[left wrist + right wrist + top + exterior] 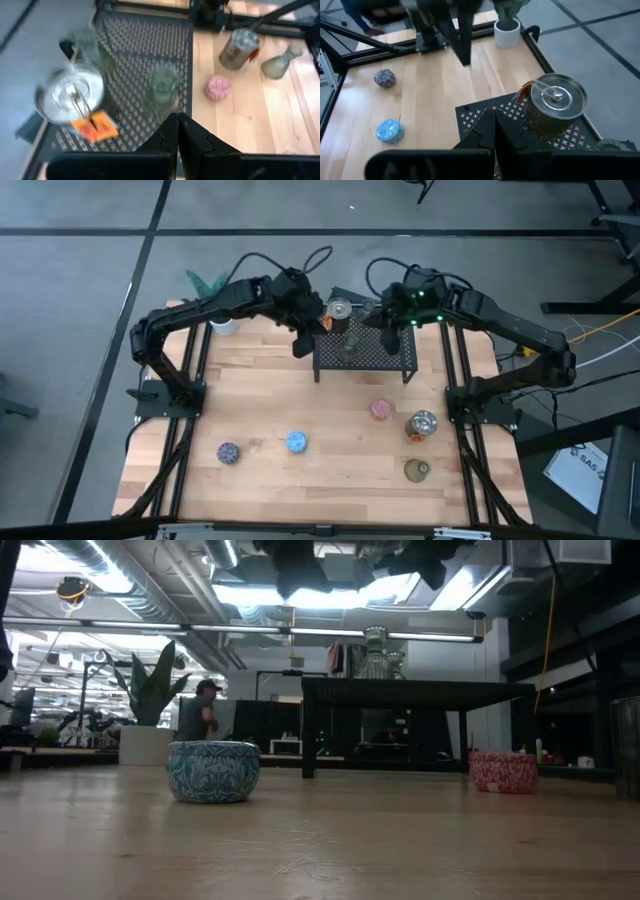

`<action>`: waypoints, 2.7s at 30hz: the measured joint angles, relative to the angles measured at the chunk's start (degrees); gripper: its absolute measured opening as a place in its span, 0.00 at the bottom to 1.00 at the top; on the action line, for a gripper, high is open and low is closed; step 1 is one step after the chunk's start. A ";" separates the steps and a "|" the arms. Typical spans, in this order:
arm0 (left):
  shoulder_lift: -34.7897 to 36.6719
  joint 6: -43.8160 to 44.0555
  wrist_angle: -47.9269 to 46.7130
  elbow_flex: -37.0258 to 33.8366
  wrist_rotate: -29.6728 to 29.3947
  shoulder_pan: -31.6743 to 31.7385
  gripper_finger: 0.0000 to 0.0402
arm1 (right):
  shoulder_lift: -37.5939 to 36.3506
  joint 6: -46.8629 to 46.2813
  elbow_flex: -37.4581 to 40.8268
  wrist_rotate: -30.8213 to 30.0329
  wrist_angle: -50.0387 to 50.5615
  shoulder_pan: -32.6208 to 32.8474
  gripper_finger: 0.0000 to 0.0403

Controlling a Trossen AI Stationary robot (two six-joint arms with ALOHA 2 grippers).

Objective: Pick & Place candle stick holders
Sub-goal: Put the top green vase candle holder on the shelf aligned with the other green vase candle holder

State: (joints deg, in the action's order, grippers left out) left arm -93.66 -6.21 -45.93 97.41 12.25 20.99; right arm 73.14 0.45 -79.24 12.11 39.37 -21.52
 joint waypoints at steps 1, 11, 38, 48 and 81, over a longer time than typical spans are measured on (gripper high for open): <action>-0.46 0.26 0.29 -0.61 0.17 -0.03 0.00 | -0.35 0.01 0.00 -0.09 0.03 0.00 0.00; -8.48 1.00 7.97 -3.31 2.62 -2.18 0.00 | -1.44 0.04 0.00 -2.08 0.20 -0.17 0.00; -12.81 2.48 21.84 -3.31 -4.10 -4.19 0.00 | -1.44 0.46 0.00 -3.11 0.69 -0.22 0.00; -12.30 2.46 25.43 -3.31 -4.91 -3.86 0.00 | -1.43 0.46 0.00 -3.09 0.76 -0.20 0.00; 4.87 2.44 21.48 -0.27 -10.01 -2.19 0.00 | 7.92 0.02 0.00 -1.57 6.28 2.45 0.00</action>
State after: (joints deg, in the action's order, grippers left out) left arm -88.79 -3.77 -24.45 97.14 2.24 18.81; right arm 81.06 0.47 -79.24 10.53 45.65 -19.07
